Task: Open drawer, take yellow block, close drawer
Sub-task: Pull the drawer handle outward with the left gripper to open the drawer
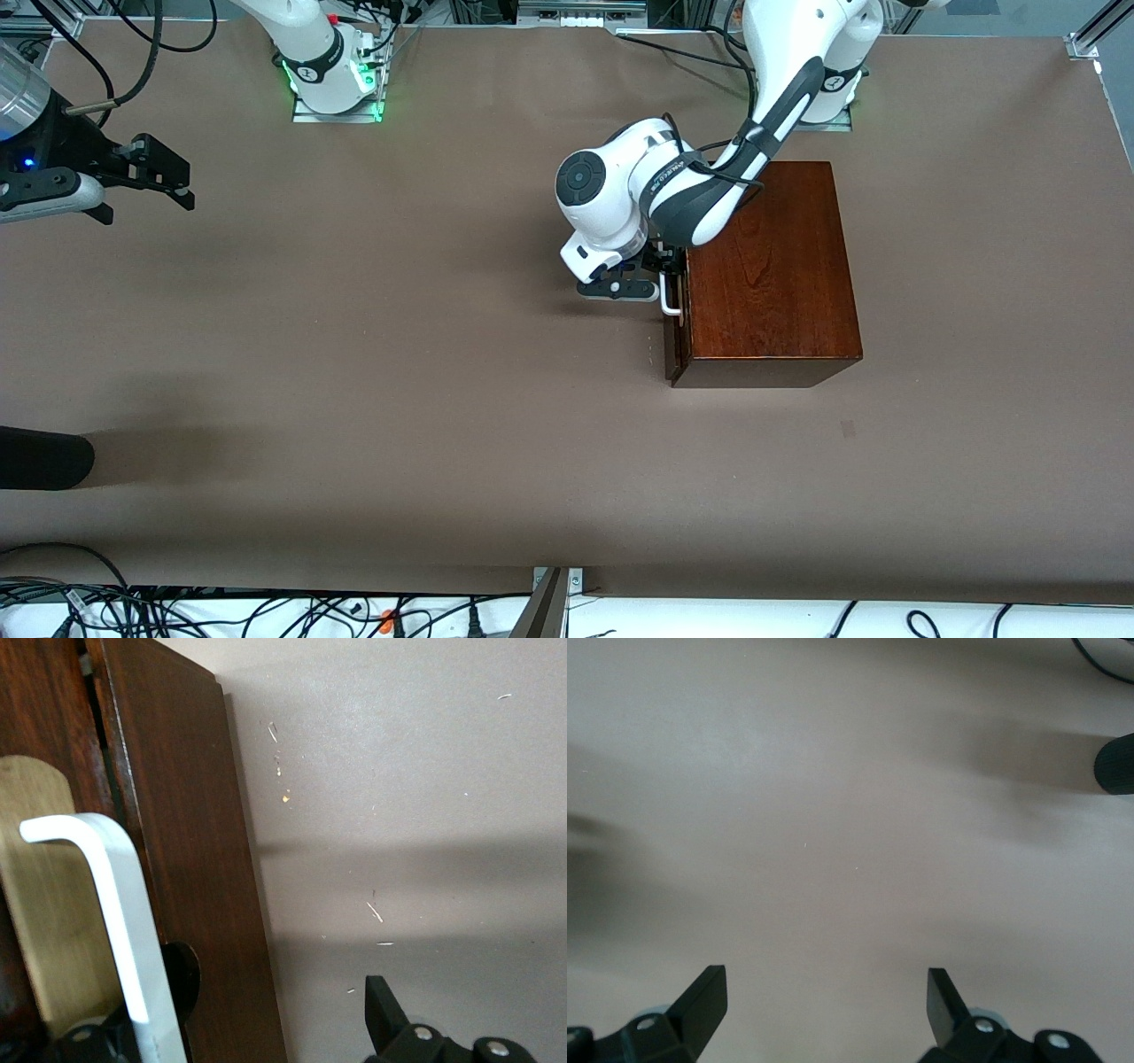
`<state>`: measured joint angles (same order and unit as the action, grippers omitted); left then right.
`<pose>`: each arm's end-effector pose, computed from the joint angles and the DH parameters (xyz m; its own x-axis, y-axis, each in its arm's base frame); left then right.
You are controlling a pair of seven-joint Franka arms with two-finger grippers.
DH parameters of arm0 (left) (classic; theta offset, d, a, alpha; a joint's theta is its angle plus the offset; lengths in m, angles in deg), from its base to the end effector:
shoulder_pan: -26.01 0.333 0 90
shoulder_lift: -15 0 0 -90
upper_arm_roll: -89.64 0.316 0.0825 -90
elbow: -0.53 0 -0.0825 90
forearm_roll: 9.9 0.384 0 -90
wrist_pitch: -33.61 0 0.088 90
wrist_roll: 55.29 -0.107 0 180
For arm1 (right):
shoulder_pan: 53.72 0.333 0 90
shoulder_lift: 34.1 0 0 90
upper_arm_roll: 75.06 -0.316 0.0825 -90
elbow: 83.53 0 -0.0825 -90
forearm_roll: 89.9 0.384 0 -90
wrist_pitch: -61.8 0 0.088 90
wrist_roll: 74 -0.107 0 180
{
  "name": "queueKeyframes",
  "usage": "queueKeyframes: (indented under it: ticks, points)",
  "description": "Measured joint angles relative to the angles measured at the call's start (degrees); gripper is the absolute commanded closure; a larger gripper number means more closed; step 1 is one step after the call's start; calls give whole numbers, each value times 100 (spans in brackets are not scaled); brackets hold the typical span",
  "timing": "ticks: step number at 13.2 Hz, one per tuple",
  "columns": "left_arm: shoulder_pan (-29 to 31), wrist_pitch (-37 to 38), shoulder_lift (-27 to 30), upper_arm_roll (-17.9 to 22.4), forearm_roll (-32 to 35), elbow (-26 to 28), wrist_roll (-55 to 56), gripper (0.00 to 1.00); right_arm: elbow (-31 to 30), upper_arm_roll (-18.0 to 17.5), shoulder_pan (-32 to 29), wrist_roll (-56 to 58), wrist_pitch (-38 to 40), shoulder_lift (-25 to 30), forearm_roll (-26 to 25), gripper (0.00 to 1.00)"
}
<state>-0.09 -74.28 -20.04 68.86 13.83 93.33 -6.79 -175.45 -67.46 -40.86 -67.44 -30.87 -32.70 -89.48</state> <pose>0.4877 -0.4380 0.2640 0.9884 -0.1139 -0.1002 -0.1400 -0.9395 -0.3126 0.5492 0.0504 0.6262 0.9781 0.2043 0.0383 0.2047 -0.9788 -0.0062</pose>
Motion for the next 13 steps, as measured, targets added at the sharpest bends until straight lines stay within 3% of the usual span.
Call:
queueKeyframes:
  ticks: [13]
  points:
    - [-163, -346, -157, -12, 0, -238, 83, 0, 0, 1, -1, 0, 0, 0, 0, 0]
